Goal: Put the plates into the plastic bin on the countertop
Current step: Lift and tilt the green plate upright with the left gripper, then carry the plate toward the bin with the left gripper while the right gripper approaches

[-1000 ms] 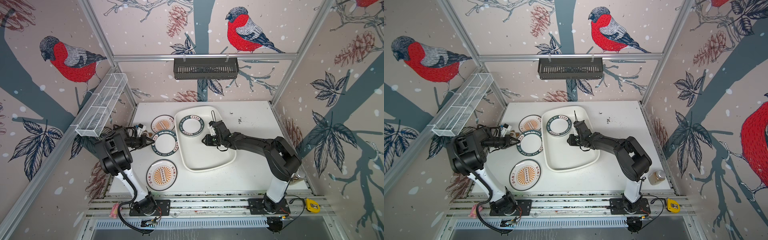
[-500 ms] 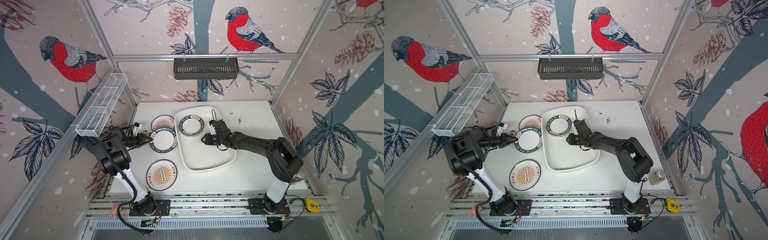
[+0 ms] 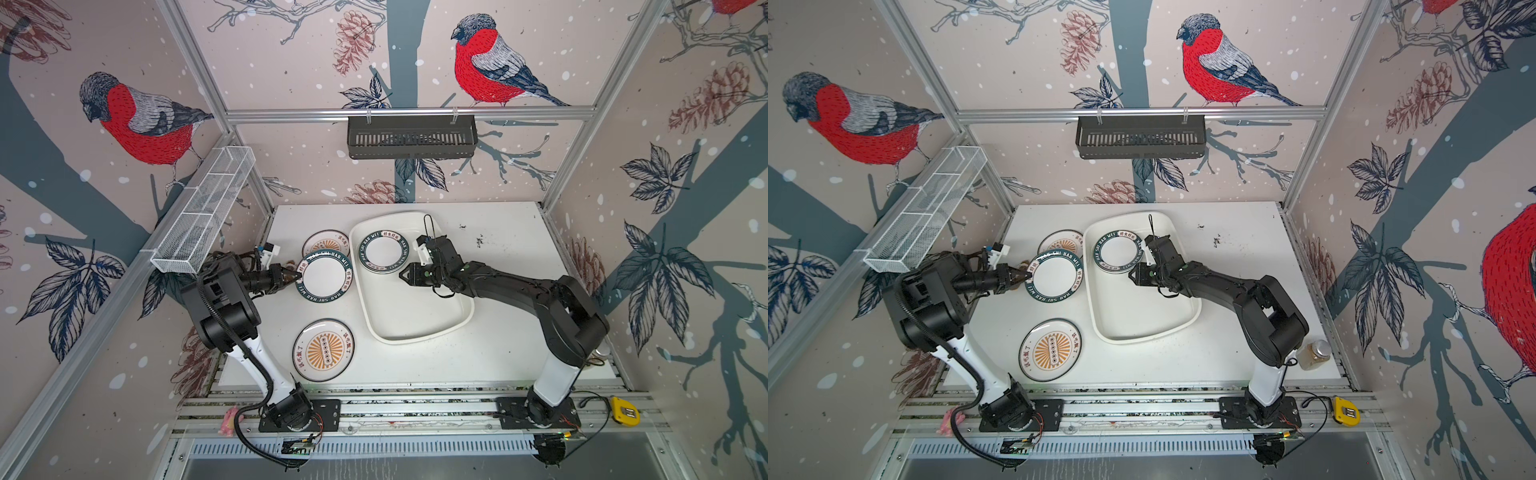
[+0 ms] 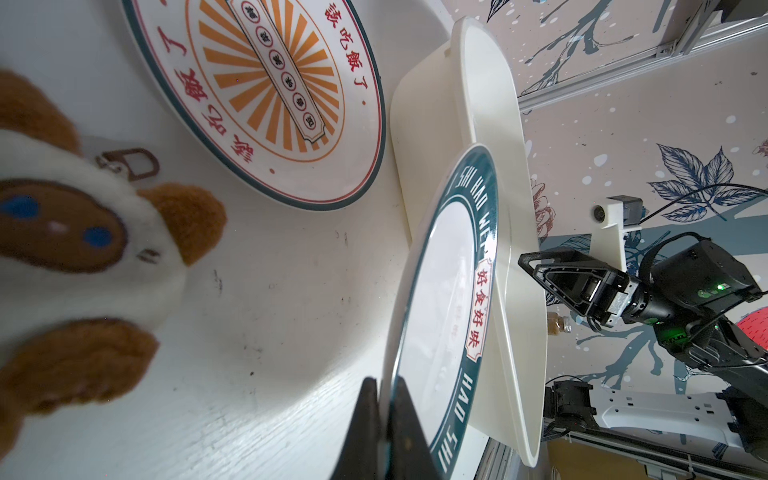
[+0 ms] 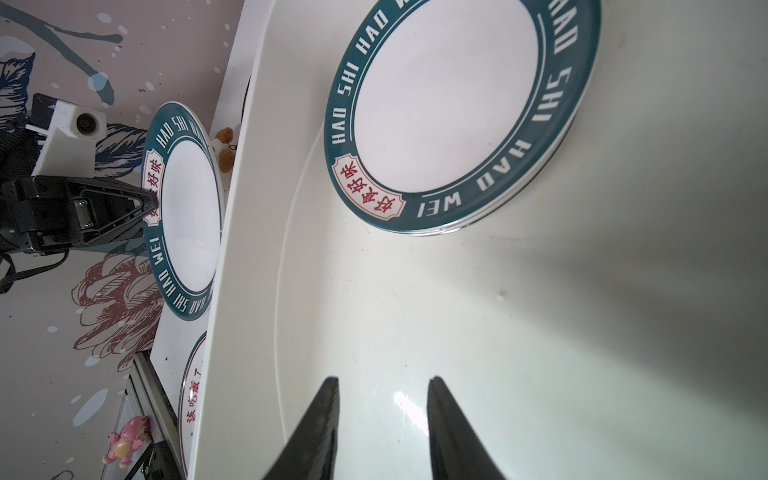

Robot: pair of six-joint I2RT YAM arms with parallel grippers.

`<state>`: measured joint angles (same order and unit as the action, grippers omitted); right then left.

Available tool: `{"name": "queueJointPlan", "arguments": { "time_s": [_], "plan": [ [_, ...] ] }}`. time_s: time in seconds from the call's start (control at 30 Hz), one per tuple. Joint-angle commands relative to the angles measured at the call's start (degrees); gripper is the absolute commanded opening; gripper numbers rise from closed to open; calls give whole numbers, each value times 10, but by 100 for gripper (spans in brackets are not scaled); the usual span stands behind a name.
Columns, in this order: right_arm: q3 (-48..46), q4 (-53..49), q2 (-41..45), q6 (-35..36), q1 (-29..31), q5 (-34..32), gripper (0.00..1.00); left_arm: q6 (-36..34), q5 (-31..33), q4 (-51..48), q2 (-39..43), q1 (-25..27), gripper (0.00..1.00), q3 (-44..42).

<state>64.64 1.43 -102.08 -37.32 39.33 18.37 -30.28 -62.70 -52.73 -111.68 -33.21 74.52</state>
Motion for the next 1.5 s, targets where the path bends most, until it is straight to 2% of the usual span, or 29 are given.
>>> {"name": "queueJointPlan", "arguments": {
  "time_s": [0.0, 0.5, 0.77, 1.3, 1.47],
  "plan": [
    [6, 14, -2, 4, 0, 6, 37, -9, -18, -8, 6, -14, 0, 1],
    [16, 63, 3, 1, 0, 65, 38, -85, -64, -102, 12, -15, 0, 33],
    [51, 78, -15, 5, 11, 104, 40, -109, -78, -126, 18, -8, 0, 31],
    [148, 44, -89, 12, 37, 106, 42, -93, -94, -87, 40, 26, 0, -18],
    [181, 31, -111, 9, 41, 96, 42, -108, -103, -96, 30, 30, 0, -28]
  ]
}}
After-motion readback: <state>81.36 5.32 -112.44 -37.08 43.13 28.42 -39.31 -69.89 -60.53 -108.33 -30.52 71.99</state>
